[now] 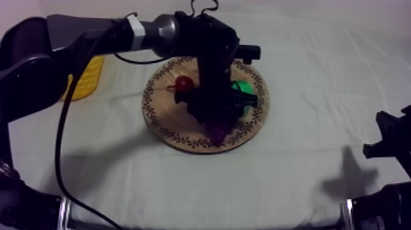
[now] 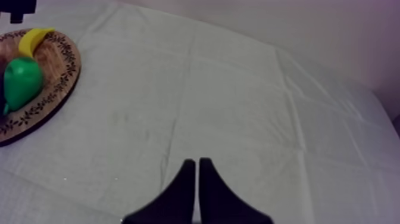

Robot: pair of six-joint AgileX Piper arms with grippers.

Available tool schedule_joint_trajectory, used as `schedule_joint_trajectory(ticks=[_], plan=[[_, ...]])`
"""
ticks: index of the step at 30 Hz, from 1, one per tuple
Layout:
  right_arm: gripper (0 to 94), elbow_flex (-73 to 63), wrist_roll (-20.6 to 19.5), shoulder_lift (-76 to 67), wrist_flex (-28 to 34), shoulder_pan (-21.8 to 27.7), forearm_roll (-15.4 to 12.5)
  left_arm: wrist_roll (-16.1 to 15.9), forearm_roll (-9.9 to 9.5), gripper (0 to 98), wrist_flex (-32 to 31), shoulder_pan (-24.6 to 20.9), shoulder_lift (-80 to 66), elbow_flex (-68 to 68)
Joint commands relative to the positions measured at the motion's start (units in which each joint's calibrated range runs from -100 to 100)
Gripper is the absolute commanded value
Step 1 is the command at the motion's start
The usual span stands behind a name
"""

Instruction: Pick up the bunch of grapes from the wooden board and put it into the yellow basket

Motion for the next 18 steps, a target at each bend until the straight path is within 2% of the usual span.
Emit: schedule_joint_trajectory(ticks=[1, 18], plan=[[0.3, -0.04, 0.02, 0.00, 0.02, -0.02, -0.02, -0.20, -0.20, 45.2, -0.05, 0.06, -0.90, 0.36], [0.3, -0.04, 0.02, 0.00, 0.02, -0.02, -0.02, -2.68, -0.97, 45.9, 0.88, -0.61, -17.40, 4.14]])
